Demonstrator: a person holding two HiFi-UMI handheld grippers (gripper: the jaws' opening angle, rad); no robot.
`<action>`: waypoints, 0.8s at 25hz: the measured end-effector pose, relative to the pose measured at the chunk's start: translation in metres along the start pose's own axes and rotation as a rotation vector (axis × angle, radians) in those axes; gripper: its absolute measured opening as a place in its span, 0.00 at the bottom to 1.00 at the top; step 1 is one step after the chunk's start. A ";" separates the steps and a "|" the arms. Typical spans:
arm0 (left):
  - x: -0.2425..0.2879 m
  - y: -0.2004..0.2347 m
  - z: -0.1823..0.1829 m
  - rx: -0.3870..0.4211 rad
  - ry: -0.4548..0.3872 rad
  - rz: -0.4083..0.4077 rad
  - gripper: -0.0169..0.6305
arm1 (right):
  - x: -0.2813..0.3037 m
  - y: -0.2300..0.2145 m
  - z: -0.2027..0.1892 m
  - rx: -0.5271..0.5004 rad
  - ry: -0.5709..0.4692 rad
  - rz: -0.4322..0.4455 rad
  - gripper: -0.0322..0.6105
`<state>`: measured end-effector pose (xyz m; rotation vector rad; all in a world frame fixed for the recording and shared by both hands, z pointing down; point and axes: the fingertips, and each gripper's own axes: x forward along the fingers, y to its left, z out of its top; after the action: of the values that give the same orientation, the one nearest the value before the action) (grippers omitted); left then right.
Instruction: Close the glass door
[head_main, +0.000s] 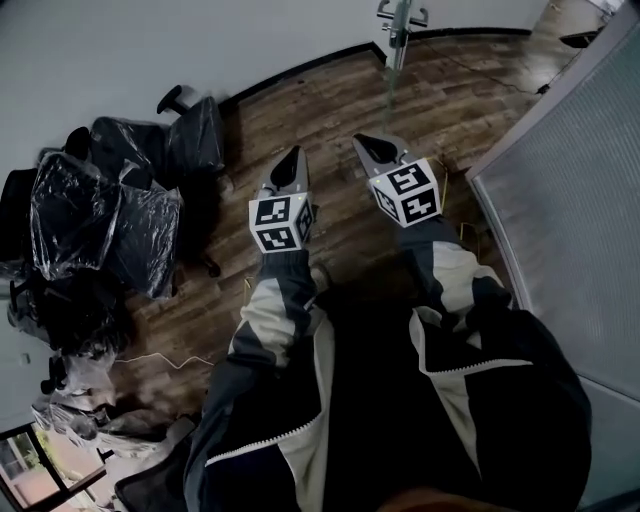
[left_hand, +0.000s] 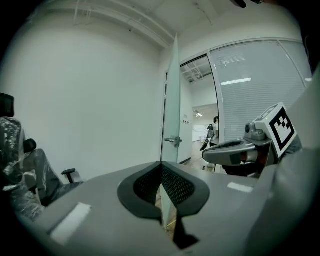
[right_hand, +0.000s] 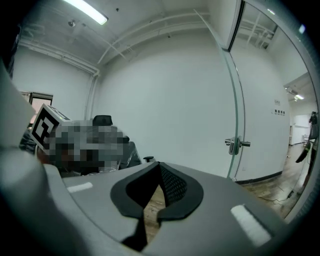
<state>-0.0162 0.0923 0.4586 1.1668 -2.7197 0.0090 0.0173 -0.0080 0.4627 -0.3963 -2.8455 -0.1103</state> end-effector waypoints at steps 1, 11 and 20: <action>0.010 0.012 0.005 0.003 -0.006 -0.016 0.04 | 0.013 -0.002 0.006 0.002 -0.004 -0.017 0.06; 0.075 0.103 0.046 0.021 -0.041 -0.171 0.04 | 0.115 -0.012 0.061 0.033 -0.019 -0.157 0.06; 0.118 0.140 0.057 0.006 -0.051 -0.226 0.04 | 0.157 -0.036 0.076 0.035 0.001 -0.234 0.06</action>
<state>-0.2054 0.0999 0.4314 1.4882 -2.6150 -0.0438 -0.1573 0.0068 0.4303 -0.0543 -2.8777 -0.1052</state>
